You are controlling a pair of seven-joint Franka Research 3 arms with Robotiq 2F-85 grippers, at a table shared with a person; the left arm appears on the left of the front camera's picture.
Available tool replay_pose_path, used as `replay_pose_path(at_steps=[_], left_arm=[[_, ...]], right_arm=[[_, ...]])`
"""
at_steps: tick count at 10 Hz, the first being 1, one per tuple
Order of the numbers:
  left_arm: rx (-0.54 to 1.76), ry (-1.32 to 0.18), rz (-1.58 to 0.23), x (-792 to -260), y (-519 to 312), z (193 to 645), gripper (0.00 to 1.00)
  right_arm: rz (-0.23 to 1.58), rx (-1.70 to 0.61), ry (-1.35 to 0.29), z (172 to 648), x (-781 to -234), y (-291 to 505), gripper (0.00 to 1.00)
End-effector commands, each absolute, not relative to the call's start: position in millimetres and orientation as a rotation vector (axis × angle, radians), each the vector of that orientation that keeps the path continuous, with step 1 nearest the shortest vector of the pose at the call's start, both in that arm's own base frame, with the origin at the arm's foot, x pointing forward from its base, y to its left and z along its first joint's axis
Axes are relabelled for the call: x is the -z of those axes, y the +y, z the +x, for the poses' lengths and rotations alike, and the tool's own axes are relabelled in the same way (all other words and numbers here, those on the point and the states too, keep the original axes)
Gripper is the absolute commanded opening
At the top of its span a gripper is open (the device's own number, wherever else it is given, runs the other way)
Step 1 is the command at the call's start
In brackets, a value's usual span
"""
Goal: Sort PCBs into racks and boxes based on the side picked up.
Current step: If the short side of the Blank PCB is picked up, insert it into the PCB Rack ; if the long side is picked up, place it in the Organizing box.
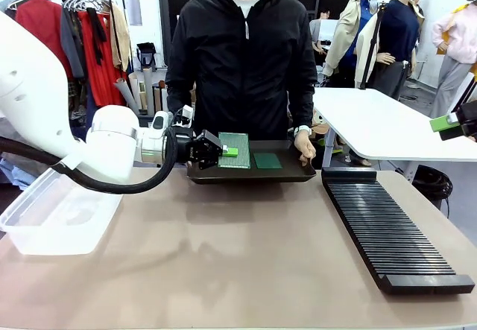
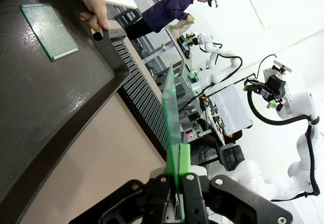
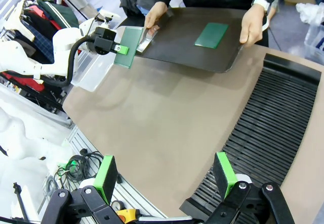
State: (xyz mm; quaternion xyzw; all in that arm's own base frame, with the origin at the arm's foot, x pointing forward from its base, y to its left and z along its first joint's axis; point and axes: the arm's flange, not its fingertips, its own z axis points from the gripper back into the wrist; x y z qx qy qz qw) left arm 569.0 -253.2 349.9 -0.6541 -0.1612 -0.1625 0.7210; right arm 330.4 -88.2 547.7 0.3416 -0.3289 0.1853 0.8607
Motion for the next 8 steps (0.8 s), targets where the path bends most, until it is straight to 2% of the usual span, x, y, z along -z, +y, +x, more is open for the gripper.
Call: replay_pose_path(at_steps=[1, 7, 8], left_arm=[[0.360, -0.357, -1.446, -350, -254, 569, 0.00], [0.359, -0.356, -1.445, -350, -253, 569, 0.00], [0.339, -0.334, -1.422, -365, -239, 567, 0.00]], right_arm=[[0.740, -0.400, -0.713, 332, -548, -87, 1.00], [0.740, -0.400, -0.713, 332, -548, -87, 1.00], [0.740, -0.400, -0.713, 332, -548, -87, 1.00]])
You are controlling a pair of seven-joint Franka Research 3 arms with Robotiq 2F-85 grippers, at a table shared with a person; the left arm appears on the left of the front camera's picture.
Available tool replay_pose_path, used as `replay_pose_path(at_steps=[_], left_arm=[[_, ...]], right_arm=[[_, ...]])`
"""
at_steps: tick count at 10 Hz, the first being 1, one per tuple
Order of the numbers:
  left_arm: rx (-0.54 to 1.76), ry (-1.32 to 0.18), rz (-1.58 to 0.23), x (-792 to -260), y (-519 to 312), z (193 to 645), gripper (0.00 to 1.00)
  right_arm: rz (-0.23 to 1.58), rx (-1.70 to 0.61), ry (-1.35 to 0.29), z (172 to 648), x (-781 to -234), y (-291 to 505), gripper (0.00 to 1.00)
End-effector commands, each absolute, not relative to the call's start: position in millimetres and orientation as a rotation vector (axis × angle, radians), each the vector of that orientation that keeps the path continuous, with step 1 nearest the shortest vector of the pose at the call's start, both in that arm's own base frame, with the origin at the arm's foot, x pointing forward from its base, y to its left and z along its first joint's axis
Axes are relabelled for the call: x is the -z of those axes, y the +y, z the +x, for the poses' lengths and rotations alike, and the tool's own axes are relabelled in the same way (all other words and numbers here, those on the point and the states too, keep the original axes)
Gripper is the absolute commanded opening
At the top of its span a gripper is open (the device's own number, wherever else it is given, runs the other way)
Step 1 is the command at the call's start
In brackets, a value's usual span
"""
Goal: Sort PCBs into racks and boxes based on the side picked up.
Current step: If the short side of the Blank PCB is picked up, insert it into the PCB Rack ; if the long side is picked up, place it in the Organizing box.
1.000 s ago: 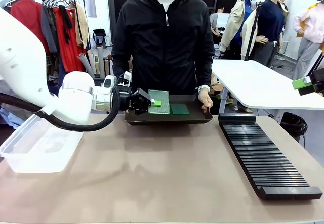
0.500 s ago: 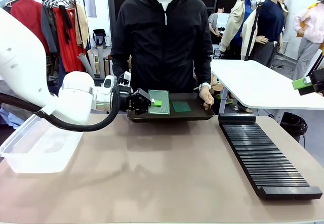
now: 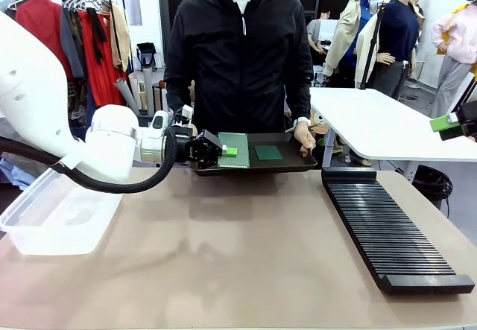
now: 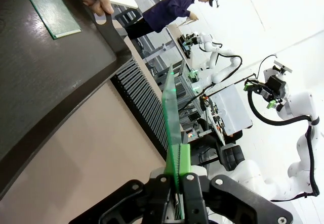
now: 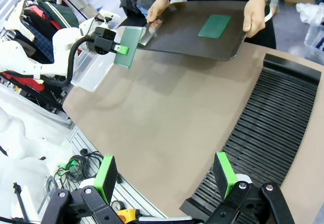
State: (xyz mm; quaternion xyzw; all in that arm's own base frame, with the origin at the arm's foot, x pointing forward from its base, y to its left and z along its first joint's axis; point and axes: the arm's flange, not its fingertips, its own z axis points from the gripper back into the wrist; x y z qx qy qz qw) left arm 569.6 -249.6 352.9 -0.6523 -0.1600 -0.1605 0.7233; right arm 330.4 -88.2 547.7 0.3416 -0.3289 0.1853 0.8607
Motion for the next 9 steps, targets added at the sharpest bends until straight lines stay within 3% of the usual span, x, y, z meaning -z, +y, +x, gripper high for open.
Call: replay_pose_path(at_steps=[1, 4, 9], left_arm=[[0.297, -0.305, -1.392, -379, -222, 564, 0.00], [0.225, -0.247, -1.320, -410, -177, 552, 0.00], [0.127, -0.193, -0.996, -481, -68, 522, 0.00]], right_arm=[[0.740, -0.400, -0.713, 332, -548, -87, 1.00], [0.740, -0.400, -0.713, 332, -548, -87, 1.00], [0.740, -0.400, -0.713, 332, -548, -87, 1.00]])
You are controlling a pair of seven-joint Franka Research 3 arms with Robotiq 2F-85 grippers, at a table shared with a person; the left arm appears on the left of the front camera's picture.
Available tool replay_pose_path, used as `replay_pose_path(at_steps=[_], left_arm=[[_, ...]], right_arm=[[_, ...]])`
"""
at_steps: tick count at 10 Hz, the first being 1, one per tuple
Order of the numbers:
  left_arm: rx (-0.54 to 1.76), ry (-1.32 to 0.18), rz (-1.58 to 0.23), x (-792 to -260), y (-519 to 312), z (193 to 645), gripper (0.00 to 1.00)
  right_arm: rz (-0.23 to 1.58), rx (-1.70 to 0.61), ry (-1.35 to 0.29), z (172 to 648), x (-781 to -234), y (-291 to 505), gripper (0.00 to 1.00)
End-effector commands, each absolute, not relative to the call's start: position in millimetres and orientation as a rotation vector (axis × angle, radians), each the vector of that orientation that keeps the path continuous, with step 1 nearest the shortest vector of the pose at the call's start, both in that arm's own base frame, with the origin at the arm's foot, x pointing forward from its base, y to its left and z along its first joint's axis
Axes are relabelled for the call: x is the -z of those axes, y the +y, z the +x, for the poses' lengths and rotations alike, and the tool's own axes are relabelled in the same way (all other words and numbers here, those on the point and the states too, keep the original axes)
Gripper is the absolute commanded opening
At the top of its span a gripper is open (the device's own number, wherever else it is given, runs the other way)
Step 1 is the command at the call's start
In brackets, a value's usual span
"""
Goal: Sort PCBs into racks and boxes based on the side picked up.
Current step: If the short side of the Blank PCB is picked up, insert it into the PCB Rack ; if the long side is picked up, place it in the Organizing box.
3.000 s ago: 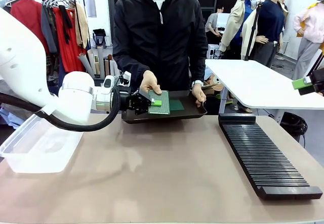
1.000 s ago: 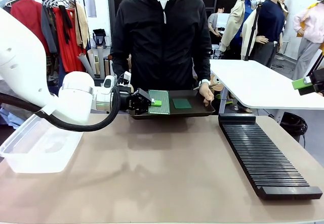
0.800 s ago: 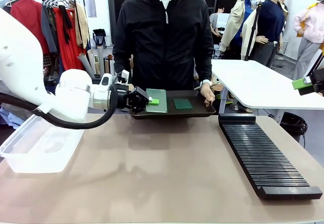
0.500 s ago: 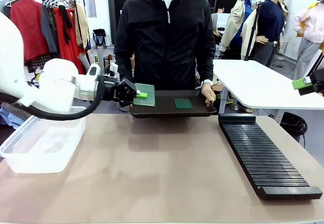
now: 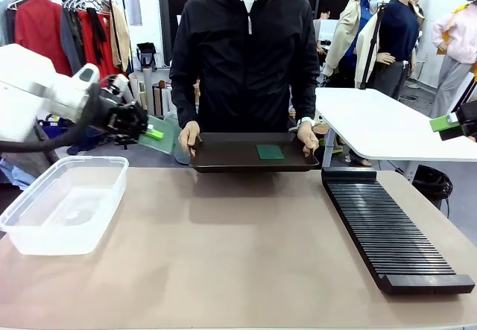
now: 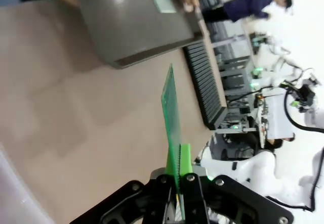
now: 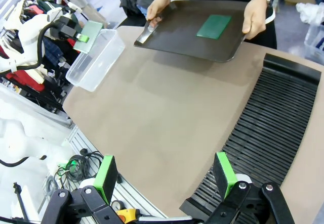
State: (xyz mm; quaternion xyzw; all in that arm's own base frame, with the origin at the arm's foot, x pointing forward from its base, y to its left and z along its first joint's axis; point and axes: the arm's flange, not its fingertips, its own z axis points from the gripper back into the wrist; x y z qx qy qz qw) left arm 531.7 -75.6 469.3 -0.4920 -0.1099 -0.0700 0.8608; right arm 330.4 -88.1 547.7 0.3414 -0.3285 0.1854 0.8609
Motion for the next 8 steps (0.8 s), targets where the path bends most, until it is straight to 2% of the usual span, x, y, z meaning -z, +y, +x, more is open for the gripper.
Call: replay_pose_path(at_steps=[1, 3, 6, 8], left_arm=[[0.102, -0.192, -0.966, -490, -56, 517, 0.00], [0.050, -0.100, -0.699, -506, -27, 503, 0.00], [-0.037, -0.040, -0.406, -515, -16, 499, 0.00], [-0.070, 0.004, -0.274, -508, -17, 498, 0.00]], right_arm=[[0.740, -0.400, -0.713, 332, -548, -87, 1.00], [0.740, -0.400, -0.713, 332, -548, -87, 1.00], [0.740, -0.400, -0.713, 332, -548, -87, 1.00], [0.740, -0.400, -0.713, 332, -548, -87, 1.00]])
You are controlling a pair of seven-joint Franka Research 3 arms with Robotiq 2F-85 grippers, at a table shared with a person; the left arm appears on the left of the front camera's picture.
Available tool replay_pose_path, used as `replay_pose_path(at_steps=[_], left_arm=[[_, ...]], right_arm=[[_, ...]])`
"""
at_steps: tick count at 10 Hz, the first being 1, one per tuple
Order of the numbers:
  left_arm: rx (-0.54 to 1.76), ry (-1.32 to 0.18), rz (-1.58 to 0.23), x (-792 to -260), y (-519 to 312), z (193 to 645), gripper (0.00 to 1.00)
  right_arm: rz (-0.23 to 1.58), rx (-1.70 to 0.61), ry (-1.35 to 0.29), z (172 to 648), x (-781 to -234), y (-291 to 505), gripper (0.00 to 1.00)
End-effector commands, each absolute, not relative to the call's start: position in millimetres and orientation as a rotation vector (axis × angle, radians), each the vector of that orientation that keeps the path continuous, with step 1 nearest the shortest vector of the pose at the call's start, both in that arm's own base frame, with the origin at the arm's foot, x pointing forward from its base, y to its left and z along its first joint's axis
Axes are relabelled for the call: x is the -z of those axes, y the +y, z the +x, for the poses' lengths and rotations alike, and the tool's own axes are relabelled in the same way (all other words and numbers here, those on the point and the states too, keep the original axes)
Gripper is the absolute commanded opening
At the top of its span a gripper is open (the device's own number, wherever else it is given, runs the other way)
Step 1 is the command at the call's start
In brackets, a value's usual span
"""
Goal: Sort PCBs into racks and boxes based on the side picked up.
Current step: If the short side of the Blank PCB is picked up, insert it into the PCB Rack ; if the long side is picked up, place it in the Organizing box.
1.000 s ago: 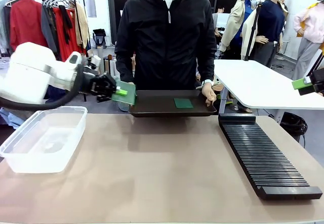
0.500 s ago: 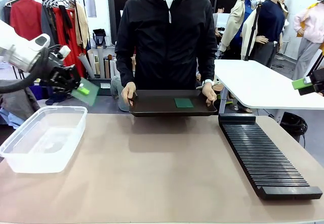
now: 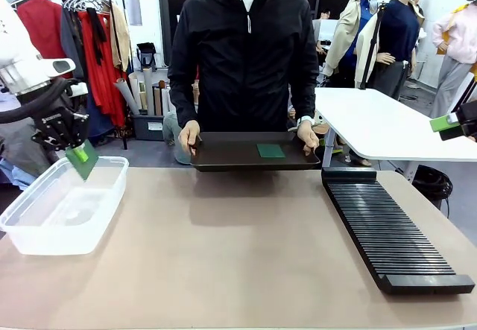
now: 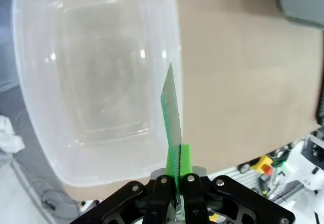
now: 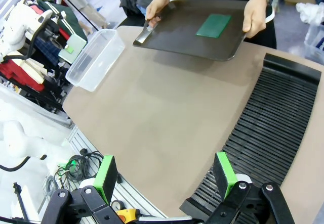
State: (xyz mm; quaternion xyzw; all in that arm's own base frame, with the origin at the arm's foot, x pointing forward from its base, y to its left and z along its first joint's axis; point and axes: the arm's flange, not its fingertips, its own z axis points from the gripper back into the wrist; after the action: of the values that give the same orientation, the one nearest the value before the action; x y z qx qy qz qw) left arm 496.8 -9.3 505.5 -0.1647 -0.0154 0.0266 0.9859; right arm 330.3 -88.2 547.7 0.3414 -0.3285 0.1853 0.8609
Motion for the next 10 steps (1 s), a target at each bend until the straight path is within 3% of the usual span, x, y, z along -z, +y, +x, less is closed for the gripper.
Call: replay_pose_path(at_steps=[1, 10], left_arm=[[-0.073, -0.001, -0.194, -504, -15, 500, 0.00], [0.080, -0.036, -0.186, -427, 3, 537, 0.00]], right_arm=[[0.740, -0.400, -0.713, 332, -548, -87, 1.00], [0.740, -0.400, -0.713, 332, -548, -87, 1.00]])
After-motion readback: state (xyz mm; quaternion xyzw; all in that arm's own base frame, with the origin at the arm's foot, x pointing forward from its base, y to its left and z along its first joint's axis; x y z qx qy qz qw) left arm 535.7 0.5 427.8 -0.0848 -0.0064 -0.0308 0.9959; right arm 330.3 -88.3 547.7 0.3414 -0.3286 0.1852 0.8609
